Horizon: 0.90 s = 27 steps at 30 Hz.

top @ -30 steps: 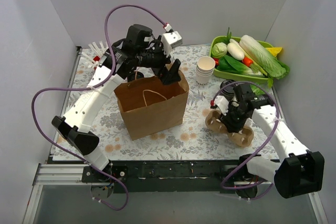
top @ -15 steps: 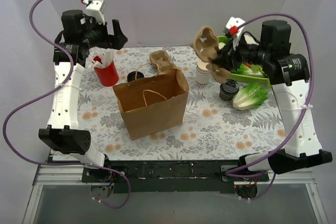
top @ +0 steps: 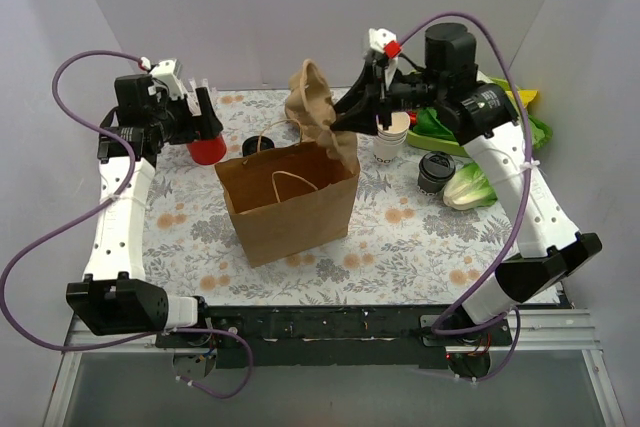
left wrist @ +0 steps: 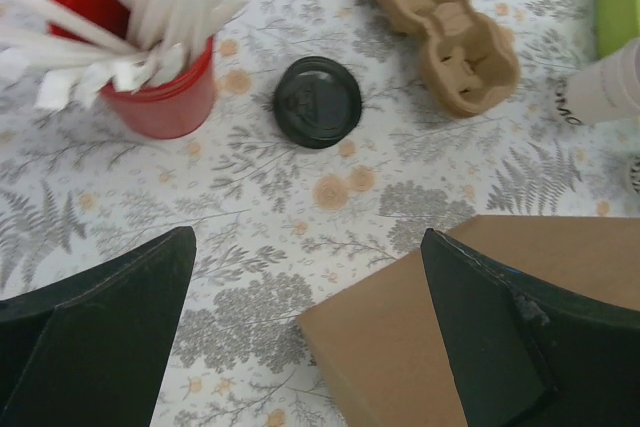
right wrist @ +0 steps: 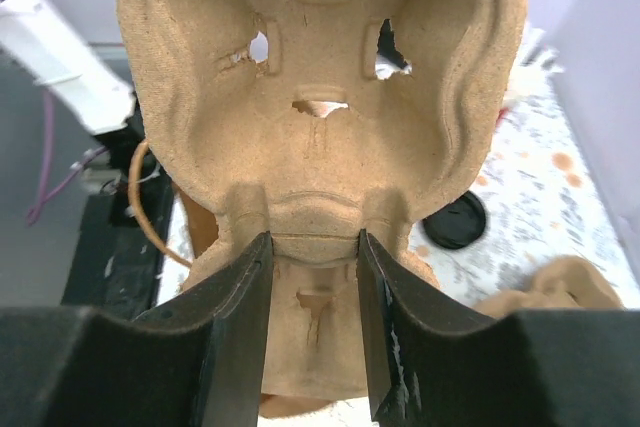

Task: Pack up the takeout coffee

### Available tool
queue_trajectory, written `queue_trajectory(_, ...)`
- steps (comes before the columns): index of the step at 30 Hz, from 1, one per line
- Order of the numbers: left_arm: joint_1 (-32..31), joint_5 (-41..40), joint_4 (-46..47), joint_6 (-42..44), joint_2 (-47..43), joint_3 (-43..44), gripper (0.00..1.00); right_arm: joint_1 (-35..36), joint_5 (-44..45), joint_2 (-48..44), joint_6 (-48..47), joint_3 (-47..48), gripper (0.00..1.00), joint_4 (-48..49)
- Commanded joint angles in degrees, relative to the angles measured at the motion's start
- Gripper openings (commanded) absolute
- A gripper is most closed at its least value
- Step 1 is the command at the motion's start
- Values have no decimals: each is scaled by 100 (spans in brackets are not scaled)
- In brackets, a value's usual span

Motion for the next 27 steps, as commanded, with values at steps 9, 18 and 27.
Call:
queue_trajectory(9, 493, -176, -717, -138, -762, -1295, 98, 879, -307, -486, -660, -1436, 1, 920)
queue_trajectory(18, 475, 1583, -759, 311, -1193, -2236, 98, 1020, -483, -73, -221, -926, 1, 1236)
queue_trajectory(27, 475, 1390, -558, 188, -1193, -2502, 97, 1020, -720, -135, 78, -1014, 1, 1773)
